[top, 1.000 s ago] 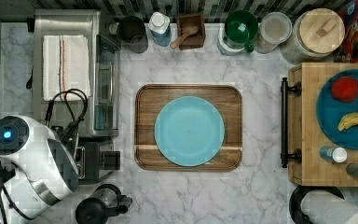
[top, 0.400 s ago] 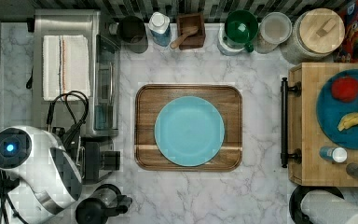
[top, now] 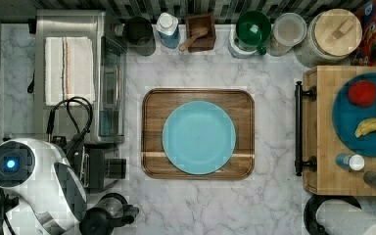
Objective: Pick up the toast.
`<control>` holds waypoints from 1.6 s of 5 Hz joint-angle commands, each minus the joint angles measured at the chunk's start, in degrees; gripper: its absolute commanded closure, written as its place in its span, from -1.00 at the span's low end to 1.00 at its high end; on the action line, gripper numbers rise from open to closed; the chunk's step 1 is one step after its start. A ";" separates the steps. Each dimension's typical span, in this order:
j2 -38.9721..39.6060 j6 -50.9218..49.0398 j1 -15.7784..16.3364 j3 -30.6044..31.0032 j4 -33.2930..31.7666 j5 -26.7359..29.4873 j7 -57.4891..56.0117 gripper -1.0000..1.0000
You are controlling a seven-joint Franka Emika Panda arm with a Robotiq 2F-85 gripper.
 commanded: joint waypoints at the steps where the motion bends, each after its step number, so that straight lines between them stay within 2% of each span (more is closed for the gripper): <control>1: -3.64 -6.11 -2.96 -10.34 14.05 6.33 -11.31 1.00; 2: -1.44 -14.47 -5.29 -11.56 20.32 4.28 -13.44 1.00; 3: -2.68 -17.21 -5.63 -14.56 21.11 3.60 -15.84 1.00; 5: -7.77 -16.89 -7.07 -19.33 12.54 -2.49 -24.46 1.00; 6: -10.97 -14.14 -9.66 -20.58 6.19 -5.80 -30.79 1.00; 7: -12.41 -14.34 -11.10 -23.28 3.77 -7.91 -37.39 1.00; 8: -13.16 -15.63 -16.27 -23.21 3.25 -7.88 -45.23 1.00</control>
